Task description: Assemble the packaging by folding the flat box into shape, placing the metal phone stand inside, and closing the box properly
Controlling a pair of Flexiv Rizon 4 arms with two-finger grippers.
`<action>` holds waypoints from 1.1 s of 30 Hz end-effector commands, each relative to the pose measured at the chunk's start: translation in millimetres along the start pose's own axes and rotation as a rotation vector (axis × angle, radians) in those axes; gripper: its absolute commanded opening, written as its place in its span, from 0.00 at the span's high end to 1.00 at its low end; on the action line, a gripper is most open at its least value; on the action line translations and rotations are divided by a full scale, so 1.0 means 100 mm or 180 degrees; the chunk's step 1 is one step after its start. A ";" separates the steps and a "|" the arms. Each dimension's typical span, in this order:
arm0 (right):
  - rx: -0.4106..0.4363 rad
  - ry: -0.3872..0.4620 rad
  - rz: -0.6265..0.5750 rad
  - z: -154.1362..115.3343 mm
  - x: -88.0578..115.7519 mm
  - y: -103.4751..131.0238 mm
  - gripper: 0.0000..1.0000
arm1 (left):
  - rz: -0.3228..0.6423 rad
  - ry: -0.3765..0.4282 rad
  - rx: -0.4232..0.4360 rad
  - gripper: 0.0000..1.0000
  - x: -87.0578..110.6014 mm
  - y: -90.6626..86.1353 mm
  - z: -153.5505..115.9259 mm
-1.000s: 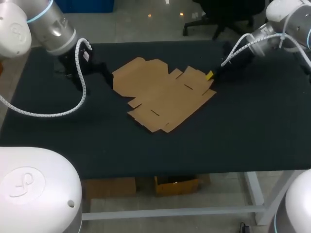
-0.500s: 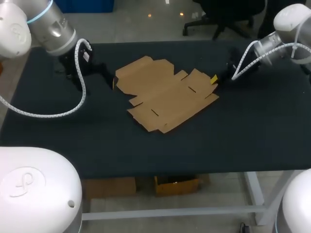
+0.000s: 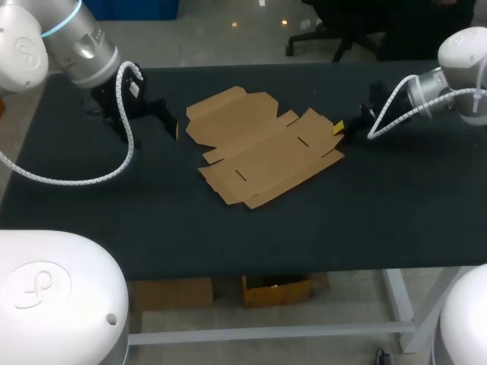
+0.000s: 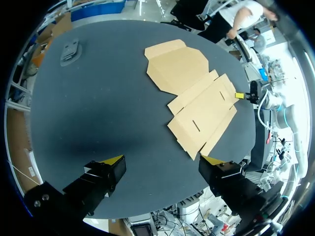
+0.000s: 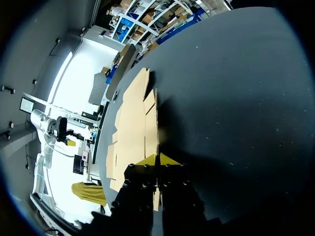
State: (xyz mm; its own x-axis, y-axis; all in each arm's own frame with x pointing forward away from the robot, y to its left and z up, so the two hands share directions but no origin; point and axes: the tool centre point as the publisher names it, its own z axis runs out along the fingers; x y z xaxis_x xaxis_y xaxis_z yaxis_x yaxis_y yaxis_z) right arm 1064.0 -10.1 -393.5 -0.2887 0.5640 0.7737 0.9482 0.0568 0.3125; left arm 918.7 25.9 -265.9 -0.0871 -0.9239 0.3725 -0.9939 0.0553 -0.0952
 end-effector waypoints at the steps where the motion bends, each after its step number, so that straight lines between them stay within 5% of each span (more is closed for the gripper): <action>1: -0.0369 -0.0028 0.0020 -0.03 0.06 -0.11 1.00 | 0.0001 0.0006 0.0007 0.00 -0.01 0.01 0.00; 6: -0.0260 -0.0049 0.0031 -0.05 0.10 -0.17 1.00 | 0.0011 0.0016 0.0009 0.00 -0.02 0.02 0.00; 9: -0.0166 -0.0085 0.0041 -0.06 0.12 -0.18 0.53 | 0.0019 0.0025 0.0010 0.00 -0.02 0.02 0.00; 10: -0.0138 -0.0106 0.0054 -0.07 0.13 -0.18 0.14 | 0.0022 0.0028 0.0009 0.00 -0.01 0.02 0.00; 11: -0.0085 -0.0114 0.0083 -0.08 0.13 -0.18 0.00 | 0.0026 0.0030 0.0009 0.00 -0.01 0.02 0.01; 22: 0.0631 -0.0393 0.0098 -0.33 0.13 -0.12 0.00 | 0.0051 0.0056 -0.0006 0.00 0.02 0.02 0.05; 33: 0.1056 -0.0522 -0.0196 -0.37 0.18 0.04 0.00 | 0.0132 0.0135 -0.0009 0.00 0.12 -0.02 0.14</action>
State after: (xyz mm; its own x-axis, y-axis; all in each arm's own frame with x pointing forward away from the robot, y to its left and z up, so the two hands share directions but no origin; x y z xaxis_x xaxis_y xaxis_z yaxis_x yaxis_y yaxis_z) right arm 1049.9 -30.8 -359.4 -0.3471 0.6750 0.6511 0.9376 0.2648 0.2253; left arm 917.9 11.8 -271.9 -0.1300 -0.9041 0.4070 -0.9895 0.0921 -0.1115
